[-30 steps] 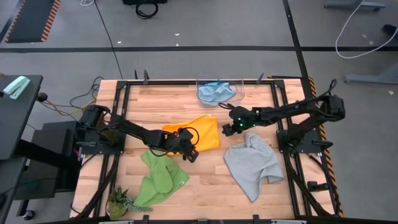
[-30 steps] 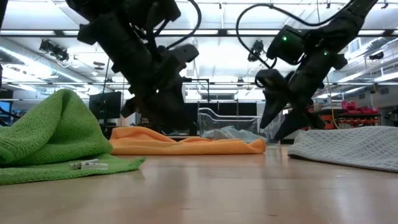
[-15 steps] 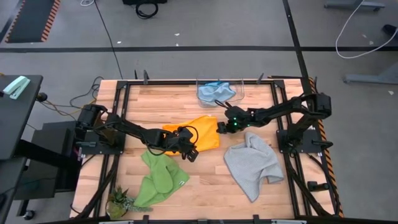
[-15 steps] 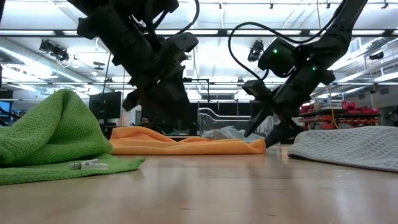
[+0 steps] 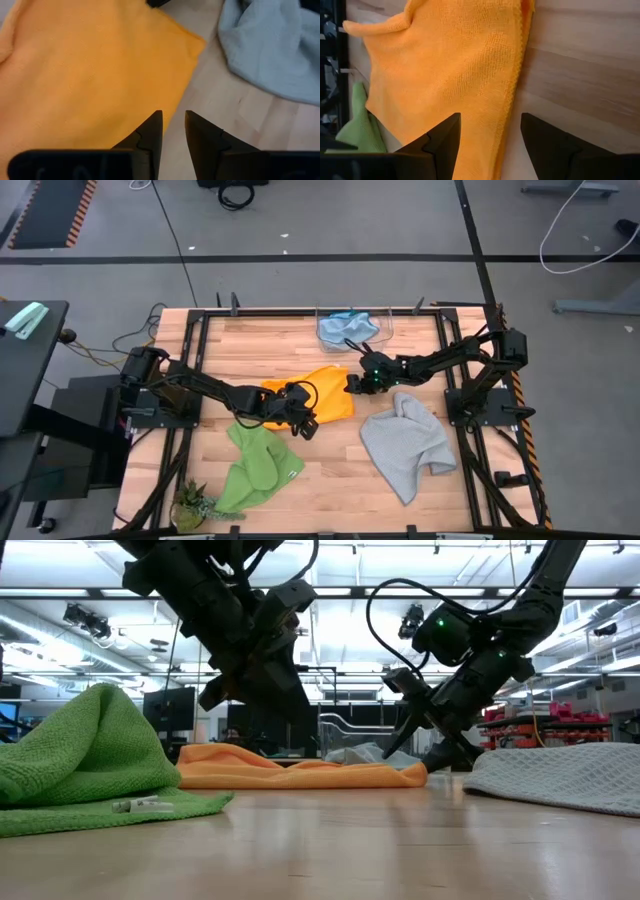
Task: Fold microfiber towels
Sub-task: Fold the orange microfiber cloth
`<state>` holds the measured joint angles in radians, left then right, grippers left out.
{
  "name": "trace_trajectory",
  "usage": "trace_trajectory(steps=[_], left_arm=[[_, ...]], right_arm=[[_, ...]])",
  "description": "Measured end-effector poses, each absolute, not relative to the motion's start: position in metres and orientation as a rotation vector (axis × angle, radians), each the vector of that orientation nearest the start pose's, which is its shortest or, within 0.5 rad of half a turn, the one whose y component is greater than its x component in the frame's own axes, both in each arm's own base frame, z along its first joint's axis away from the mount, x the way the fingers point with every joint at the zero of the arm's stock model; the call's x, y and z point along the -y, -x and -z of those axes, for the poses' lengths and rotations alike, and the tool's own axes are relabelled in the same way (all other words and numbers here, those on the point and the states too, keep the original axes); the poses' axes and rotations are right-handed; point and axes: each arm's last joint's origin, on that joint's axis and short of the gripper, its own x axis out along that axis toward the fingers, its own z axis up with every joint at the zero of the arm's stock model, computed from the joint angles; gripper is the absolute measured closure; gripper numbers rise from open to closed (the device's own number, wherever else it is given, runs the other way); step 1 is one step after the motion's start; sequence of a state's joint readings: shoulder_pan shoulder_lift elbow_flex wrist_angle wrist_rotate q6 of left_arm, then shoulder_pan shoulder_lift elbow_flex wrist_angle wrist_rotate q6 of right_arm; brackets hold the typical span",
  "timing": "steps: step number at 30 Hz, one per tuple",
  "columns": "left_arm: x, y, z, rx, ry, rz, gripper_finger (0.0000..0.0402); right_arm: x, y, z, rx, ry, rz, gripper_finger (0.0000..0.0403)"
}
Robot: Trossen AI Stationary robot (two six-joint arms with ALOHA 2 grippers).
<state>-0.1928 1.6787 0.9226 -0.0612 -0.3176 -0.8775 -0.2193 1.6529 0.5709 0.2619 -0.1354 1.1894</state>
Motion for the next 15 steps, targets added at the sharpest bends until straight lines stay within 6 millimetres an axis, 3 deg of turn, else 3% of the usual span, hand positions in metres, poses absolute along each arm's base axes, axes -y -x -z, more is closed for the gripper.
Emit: trace_trajectory(steps=[15], left_arm=[[0.049,-0.326,-0.184,-0.652,0.615,-0.446,0.0316]], right_arm=[[0.049,-0.303,-0.104,-0.679,-1.258,0.515,0.0186]])
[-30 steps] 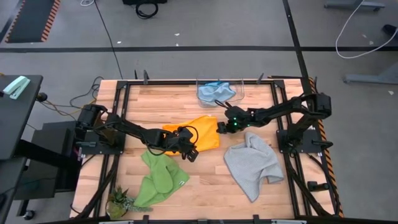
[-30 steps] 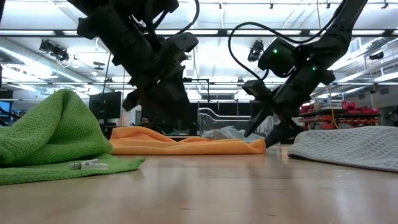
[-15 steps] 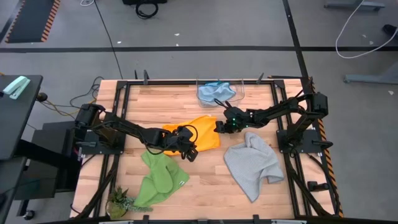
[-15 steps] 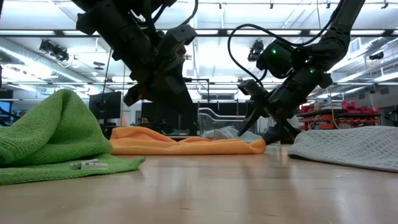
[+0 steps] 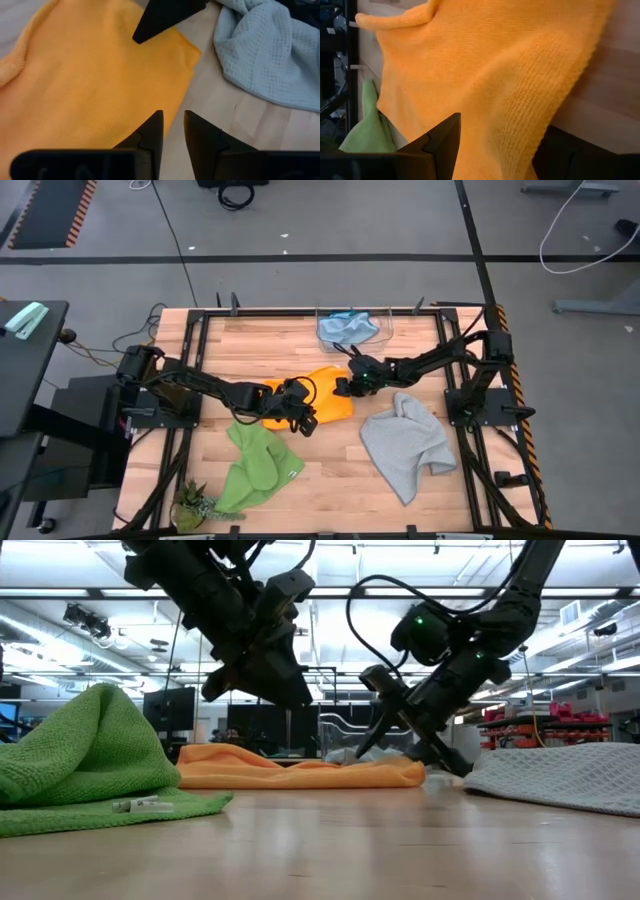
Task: Fold microfiber towels
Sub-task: Fold the orange microfiber cloth
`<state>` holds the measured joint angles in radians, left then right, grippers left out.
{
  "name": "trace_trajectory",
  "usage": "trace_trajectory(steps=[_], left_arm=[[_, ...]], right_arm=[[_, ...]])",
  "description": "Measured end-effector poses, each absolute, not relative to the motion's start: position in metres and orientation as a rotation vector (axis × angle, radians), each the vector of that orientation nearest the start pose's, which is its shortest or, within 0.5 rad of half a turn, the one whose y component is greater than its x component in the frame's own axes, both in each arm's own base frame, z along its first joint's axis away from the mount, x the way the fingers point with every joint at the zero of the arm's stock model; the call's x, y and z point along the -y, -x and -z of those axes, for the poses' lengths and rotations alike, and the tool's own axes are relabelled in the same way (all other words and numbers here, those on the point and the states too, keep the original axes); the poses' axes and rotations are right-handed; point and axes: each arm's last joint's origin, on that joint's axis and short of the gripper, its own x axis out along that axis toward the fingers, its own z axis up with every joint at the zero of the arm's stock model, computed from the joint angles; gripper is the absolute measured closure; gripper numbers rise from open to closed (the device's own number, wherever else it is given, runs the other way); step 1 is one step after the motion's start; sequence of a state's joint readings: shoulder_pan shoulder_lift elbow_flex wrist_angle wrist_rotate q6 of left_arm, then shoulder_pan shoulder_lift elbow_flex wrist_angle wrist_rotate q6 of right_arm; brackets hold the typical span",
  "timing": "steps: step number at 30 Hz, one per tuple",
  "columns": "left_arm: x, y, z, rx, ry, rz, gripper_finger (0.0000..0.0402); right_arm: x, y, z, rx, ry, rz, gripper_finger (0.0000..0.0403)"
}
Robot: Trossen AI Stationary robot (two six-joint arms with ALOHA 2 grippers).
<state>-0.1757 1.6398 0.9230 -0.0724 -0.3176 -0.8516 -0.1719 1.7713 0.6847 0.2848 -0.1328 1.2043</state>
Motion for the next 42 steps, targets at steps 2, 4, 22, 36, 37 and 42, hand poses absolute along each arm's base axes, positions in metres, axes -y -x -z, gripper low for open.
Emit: trace_trajectory(steps=[2,4,22,36,37,42], left_arm=[[0.049,-0.326,-0.184,-0.651,0.615,-0.445,0.0313],[0.048,-0.326,-0.184,-0.652,0.615,-0.446,0.0311],[0.039,-0.324,-0.18,-0.691,0.609,-0.485,0.031],[0.003,-0.323,-0.177,-0.751,0.689,-0.525,0.032],[0.0,-0.323,-0.177,-0.748,0.693,-0.533,0.0319],[-0.015,-0.323,-0.177,-0.754,0.686,-0.54,0.0312]], right_arm=[[0.048,-0.304,-0.104,-0.679,-1.256,0.512,0.0188],[0.048,-0.304,-0.105,-0.679,-1.246,0.511,0.0196],[0.043,-0.302,-0.109,-0.724,-1.07,0.422,0.0391],[0.029,-0.281,-0.143,-0.777,-0.96,0.489,0.04],[0.029,-0.28,-0.148,-0.757,-0.96,0.484,0.04],[0.029,-0.277,-0.168,-0.681,-0.962,0.456,0.0401]])
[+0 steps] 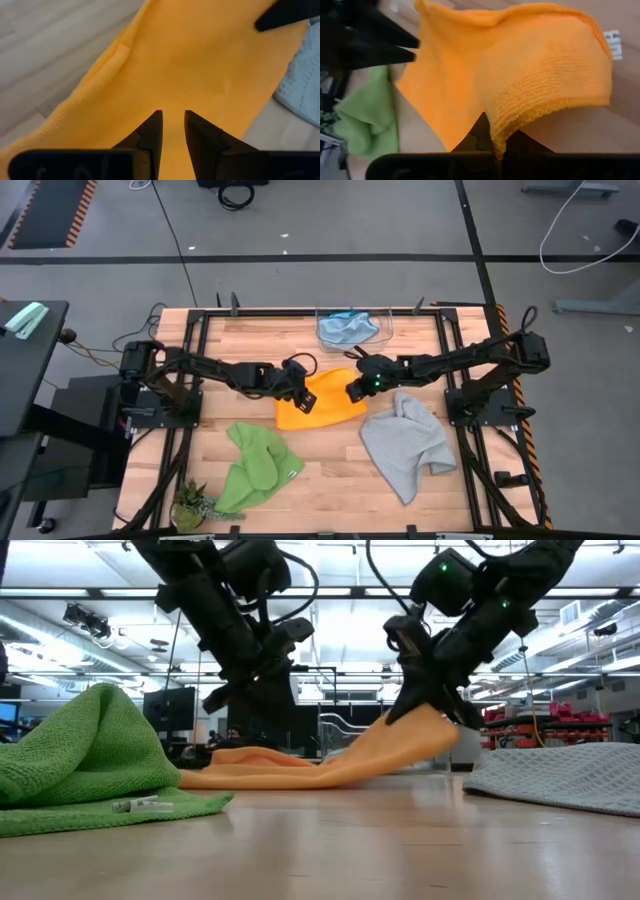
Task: Fold microfiber towels
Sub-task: Fold the orange microfiber cloth
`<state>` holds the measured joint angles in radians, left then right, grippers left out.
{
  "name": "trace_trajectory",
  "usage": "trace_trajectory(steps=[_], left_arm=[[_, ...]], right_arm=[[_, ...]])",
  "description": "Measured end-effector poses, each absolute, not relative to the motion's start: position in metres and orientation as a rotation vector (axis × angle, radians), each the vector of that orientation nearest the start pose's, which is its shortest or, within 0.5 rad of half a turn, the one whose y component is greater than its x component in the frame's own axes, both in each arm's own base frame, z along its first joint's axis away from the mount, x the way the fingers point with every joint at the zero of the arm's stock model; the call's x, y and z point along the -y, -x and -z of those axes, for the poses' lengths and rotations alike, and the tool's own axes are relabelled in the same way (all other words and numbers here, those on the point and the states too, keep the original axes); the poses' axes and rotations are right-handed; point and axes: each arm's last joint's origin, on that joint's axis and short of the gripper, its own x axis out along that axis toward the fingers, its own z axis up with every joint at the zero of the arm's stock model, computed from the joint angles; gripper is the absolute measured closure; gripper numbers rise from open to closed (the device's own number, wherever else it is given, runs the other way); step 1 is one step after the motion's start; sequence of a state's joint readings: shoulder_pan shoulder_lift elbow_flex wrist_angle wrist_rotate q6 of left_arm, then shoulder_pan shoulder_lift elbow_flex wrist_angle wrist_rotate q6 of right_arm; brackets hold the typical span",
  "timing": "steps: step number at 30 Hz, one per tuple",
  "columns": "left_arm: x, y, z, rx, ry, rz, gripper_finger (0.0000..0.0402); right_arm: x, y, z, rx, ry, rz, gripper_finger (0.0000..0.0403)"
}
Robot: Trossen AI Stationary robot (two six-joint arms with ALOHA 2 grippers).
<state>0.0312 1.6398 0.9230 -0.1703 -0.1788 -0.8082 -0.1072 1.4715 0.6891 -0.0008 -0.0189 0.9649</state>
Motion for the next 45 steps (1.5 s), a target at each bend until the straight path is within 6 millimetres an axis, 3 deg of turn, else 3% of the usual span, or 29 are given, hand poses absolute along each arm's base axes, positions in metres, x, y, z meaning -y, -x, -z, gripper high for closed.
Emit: trace_trajectory(steps=[9,14,20,25,32,39,45], left_arm=[[-0.044,-0.318,-0.18,-0.775,0.73,-0.511,0.0317],[-0.051,-0.311,-0.187,-0.781,0.732,-0.532,0.0317],[-0.059,-0.289,-0.207,-0.802,0.726,-0.607,0.031],[-0.06,-0.263,-0.23,-0.799,0.698,-0.688,0.0316],[-0.056,-0.227,-0.261,-0.746,0.694,-0.76,0.032],[-0.053,-0.206,-0.27,-0.766,0.71,-0.805,0.0311],[-0.047,-0.191,-0.261,-0.948,0.738,-0.855,0.0314]], right_arm=[[0.028,-0.288,-0.165,-0.699,-0.964,0.445,0.0402],[0.03,-0.322,-0.18,-0.711,-0.879,0.403,0.0402],[0.032,-0.368,-0.174,-0.802,-0.811,0.325,0.0402],[0.025,-0.401,-0.176,-0.806,-0.764,0.242,0.0403],[0.017,-0.43,-0.175,-0.841,-0.713,0.194,0.0403],[0.015,-0.447,-0.188,-0.813,-0.655,0.163,0.0403],[0.016,-0.456,-0.187,-0.819,-0.636,0.153,0.0403]])
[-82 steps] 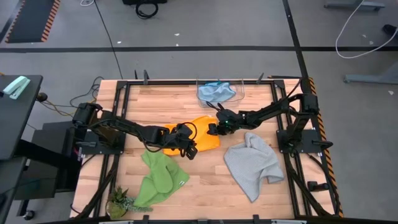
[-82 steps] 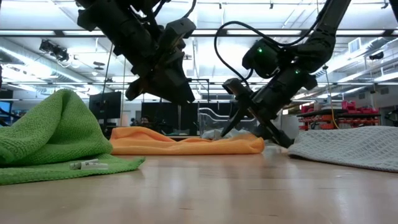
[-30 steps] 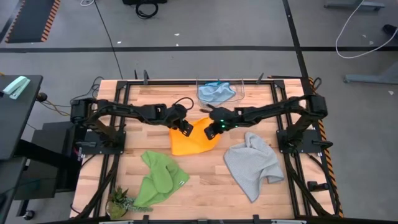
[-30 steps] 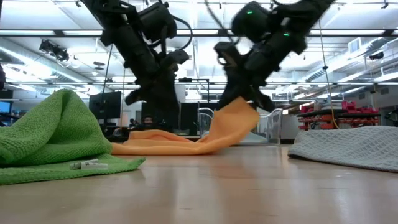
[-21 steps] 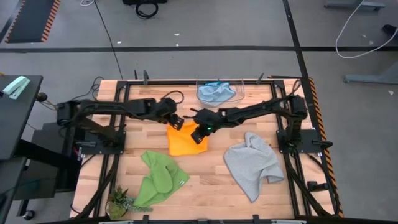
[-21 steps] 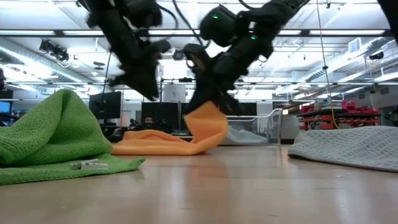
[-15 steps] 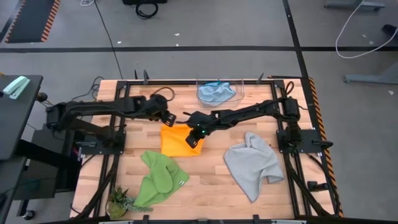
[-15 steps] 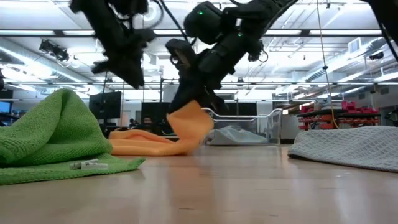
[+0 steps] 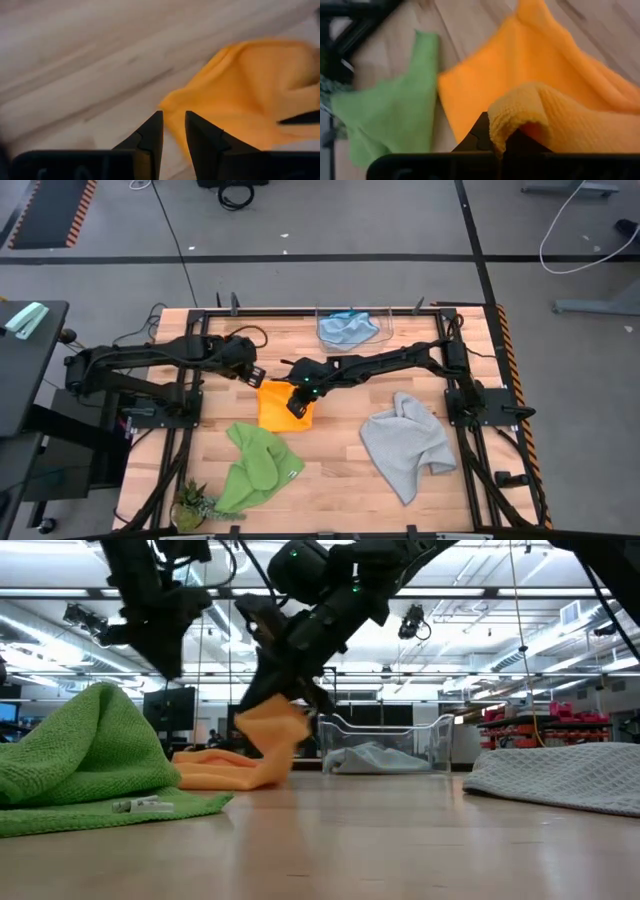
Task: Fold microfiber towels
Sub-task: Fold the orange microfiber cloth
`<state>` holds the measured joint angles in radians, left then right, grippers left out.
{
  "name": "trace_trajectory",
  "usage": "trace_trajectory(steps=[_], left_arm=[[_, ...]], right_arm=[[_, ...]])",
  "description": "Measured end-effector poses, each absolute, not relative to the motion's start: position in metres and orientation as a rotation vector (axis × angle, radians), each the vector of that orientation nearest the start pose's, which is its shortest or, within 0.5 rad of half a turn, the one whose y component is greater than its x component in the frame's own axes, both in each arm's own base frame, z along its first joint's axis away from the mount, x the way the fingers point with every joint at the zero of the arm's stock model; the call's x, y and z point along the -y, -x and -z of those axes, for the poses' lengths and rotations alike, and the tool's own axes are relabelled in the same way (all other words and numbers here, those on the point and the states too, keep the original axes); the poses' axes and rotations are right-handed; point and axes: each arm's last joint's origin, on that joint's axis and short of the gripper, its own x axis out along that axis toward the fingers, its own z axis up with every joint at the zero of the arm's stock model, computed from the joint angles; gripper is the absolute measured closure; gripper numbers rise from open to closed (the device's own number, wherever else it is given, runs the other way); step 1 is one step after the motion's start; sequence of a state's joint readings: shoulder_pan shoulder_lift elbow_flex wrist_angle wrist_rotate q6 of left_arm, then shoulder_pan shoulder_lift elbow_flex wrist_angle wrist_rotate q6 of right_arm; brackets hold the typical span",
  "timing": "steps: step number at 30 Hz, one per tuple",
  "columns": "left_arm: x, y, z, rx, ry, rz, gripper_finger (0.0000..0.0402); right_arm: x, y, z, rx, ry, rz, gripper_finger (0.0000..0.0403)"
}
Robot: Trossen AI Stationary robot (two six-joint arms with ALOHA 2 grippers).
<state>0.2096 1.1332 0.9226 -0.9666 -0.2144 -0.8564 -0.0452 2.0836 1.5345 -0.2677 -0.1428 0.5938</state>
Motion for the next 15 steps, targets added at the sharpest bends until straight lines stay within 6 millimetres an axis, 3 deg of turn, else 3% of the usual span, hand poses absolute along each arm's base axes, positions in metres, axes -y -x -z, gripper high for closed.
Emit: trace_trajectory(steps=[5,15], left_arm=[[-0.04,-0.187,-0.247,-1.054,0.784,-0.883,0.0319],[-0.036,-0.187,-0.204,-1.073,0.953,-0.814,0.0311]], right_arm=[[0.019,-0.456,-0.182,-0.832,-0.646,0.149,0.0403],[0.028,-0.46,-0.183,-0.787,-0.646,0.11,0.0403]])
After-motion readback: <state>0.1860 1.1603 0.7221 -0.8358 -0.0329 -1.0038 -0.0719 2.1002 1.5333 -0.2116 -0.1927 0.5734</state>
